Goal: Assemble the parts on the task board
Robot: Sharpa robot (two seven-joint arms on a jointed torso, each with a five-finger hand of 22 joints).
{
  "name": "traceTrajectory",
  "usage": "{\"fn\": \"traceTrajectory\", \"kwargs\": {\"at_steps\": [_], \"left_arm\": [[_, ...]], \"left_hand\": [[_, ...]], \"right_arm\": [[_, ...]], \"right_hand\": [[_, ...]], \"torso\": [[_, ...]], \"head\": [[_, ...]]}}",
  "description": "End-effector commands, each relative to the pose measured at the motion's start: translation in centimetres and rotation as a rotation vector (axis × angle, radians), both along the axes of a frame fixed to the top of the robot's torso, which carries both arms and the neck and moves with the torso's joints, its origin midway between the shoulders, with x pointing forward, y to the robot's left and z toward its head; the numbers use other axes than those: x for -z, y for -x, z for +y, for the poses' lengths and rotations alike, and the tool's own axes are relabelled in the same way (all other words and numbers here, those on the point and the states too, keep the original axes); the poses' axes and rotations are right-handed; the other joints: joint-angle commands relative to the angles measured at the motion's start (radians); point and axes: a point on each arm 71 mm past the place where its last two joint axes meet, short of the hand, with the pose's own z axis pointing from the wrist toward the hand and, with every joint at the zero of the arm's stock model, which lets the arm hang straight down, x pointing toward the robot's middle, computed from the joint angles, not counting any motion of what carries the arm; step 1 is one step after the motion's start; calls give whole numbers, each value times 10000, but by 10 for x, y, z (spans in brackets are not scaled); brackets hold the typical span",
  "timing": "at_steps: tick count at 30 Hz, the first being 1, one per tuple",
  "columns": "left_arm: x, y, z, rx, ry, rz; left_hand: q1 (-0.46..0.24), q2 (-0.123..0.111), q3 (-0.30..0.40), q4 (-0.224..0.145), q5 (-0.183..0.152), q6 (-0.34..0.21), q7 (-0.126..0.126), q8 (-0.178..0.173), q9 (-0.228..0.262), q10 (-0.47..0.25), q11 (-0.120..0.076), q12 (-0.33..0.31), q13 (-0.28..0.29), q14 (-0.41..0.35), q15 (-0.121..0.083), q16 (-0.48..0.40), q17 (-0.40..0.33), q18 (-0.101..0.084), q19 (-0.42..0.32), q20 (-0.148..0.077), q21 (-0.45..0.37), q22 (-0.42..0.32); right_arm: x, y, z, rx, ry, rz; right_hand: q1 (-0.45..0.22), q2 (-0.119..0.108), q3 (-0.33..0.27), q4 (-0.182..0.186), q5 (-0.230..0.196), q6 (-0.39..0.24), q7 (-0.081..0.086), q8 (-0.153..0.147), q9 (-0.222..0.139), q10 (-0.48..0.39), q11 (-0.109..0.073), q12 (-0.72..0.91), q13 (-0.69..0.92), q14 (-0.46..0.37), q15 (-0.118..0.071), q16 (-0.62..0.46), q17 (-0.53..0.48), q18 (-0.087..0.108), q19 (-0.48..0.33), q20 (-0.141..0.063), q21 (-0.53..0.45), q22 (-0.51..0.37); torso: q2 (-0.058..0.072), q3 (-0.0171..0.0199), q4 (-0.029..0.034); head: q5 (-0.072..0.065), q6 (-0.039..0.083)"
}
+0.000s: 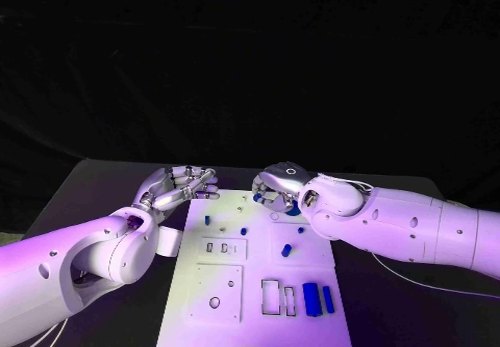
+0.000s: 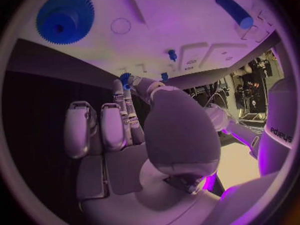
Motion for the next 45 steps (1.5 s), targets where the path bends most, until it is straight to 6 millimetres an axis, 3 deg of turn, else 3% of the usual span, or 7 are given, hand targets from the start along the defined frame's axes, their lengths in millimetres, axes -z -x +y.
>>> {"fn": "traceTrajectory", "kwargs": {"at_steps": [1, 7, 10, 14, 24, 30, 45], "left_arm": [[-1, 1, -4, 212, 159, 26], [-2, 1, -6, 272, 183, 29], [-3, 2, -5, 280, 186, 25], [-3, 3, -6, 286, 189, 21], [-5, 3, -6, 306, 198, -11], [-5, 3, -6, 302, 195, -20], [-5, 2, -6, 311, 197, -21]], "left_hand": [[-98, 36, 4, 14, -23, -75, 113, -37, 2, -76, 25, -38, -9, 48, 26, 24, 11, 123, 88, 6, 44, 1], [-98, 40, 7, 11, -23, -80, 115, -40, 3, -80, 27, -49, -9, 36, 29, 19, 15, 122, 82, 8, 41, -2], [-98, 40, 7, 11, -23, -80, 115, -40, 3, -80, 27, -49, -9, 36, 29, 19, 15, 122, 82, 8, 41, -2], [-98, 40, 7, 11, -23, -80, 115, -40, 3, -80, 27, -49, -9, 36, 29, 19, 15, 122, 82, 8, 41, -2], [-98, 40, 7, 11, -23, -80, 115, -40, 3, -80, 27, -49, -9, 36, 29, 19, 15, 122, 82, 8, 41, -2], [-98, 40, 7, 11, -23, -80, 115, -40, 3, -80, 27, -49, -9, 36, 29, 19, 15, 122, 82, 8, 41, -2], [-98, 40, 7, 11, -23, -80, 115, -40, 3, -80, 27, -49, -9, 36, 29, 19, 15, 122, 82, 8, 41, -2]], "right_arm": [[-3, -4, 4, 247, -235, -393], [-2, -8, 14, 214, -267, -405], [-2, -9, 17, 210, -240, -381], [0, -12, 19, 240, -168, -345], [5, -16, 21, 328, 75, -36], [8, -17, 21, 390, 228, 173], [13, -19, 24, 409, 382, 364]], "right_hand": [[-9, 70, 60, 7, -53, 66, -32, 46, 28, 48, -22, 19, -1, 367, -66, 54, 34, -65, 89, -18, 83, 34], [-25, 62, 80, 6, -61, 53, -27, 46, 43, 41, -18, 16, -7, 369, -64, 72, 45, -66, 89, -17, 91, 45], [-40, 53, 88, 9, -67, 44, -24, 46, 52, 38, -15, 15, -10, 369, -61, 78, 46, -68, 92, -15, 100, 58], [-40, 53, 88, 9, -67, 44, -24, 46, 52, 38, -15, 15, -10, 369, -61, 78, 46, -68, 92, -15, 100, 58], [-108, 34, 111, 32, -99, 27, -19, 52, 87, 39, -8, 19, -18, 363, -53, 92, 38, -66, 79, -8, 103, 62], [-139, 29, 118, 45, -115, 19, -19, 55, 103, 46, -8, 22, -20, 360, -51, 98, 36, -63, 68, -5, 98, 55], [-253, -31, 141, 83, -153, -80, 8, 25, 148, -37, 21, -2, -48, 330, -32, 86, -23, -51, 21, 10, 76, 27]], "torso": [[29, -6, 40], [54, -30, 83], [108, -43, 107], [124, -56, 142], [163, -85, 149], [164, -81, 144], [172, -100, 163]], "head": [[1, 17], [-1, -3], [9, 70], [-19, 19], [-13, -10], [9, -67], [41, -80]]}}
